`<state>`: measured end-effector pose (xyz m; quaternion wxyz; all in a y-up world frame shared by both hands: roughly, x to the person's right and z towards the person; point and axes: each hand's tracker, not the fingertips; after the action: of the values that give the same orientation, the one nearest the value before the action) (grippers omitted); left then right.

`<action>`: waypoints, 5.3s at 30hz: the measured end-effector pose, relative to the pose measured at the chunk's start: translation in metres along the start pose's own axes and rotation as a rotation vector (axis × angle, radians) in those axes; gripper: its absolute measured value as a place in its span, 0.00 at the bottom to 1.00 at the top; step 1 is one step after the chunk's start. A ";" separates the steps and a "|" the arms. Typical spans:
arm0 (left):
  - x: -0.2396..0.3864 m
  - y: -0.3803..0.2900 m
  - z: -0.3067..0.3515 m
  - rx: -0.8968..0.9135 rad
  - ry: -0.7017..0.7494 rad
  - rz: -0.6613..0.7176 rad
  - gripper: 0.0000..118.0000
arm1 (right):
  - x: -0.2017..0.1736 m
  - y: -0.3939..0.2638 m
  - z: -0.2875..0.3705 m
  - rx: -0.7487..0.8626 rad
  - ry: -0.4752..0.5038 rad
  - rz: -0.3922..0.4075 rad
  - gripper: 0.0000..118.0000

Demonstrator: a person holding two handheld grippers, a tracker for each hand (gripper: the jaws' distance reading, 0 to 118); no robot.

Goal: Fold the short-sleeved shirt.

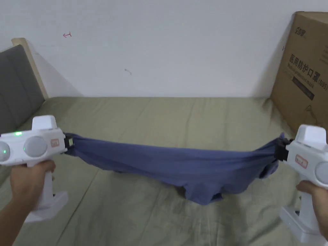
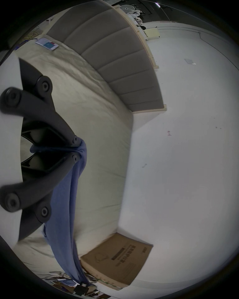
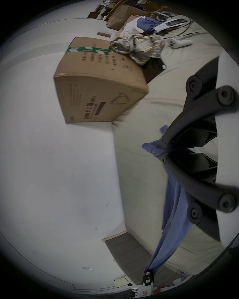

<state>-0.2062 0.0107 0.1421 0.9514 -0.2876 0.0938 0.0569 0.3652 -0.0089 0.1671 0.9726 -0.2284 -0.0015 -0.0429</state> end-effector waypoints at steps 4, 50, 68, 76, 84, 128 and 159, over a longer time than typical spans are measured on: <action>-0.012 -0.067 0.018 -0.083 0.002 -0.004 0.01 | 0.007 -0.047 0.021 -0.067 -0.008 -0.033 0.01; 0.029 -0.171 0.190 0.103 -0.082 -0.026 0.96 | -0.013 -0.102 0.205 0.020 -0.070 0.029 0.80; 0.093 -0.142 0.194 0.352 -0.155 -0.125 0.00 | -0.025 -0.074 0.224 0.297 -0.138 0.142 0.00; 0.102 -0.103 0.127 0.187 -0.191 -0.181 0.00 | -0.021 -0.068 0.191 0.269 -0.134 0.131 0.00; 0.113 -0.061 -0.013 -0.094 -0.264 -0.222 0.00 | -0.021 -0.064 0.136 0.220 -0.149 0.134 0.00; 0.108 -0.067 -0.093 -0.174 -0.169 -0.127 0.00 | 0.063 -0.176 -0.091 -0.562 -0.152 0.019 0.03; 0.023 0.172 0.136 0.308 -0.017 -0.134 0.00 | -0.051 0.203 0.115 0.369 0.068 0.096 0.03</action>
<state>-0.1922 0.2300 0.1563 0.9867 -0.1434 0.0739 -0.0190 0.3332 0.2279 0.1785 0.9984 -0.0445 0.0346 -0.0032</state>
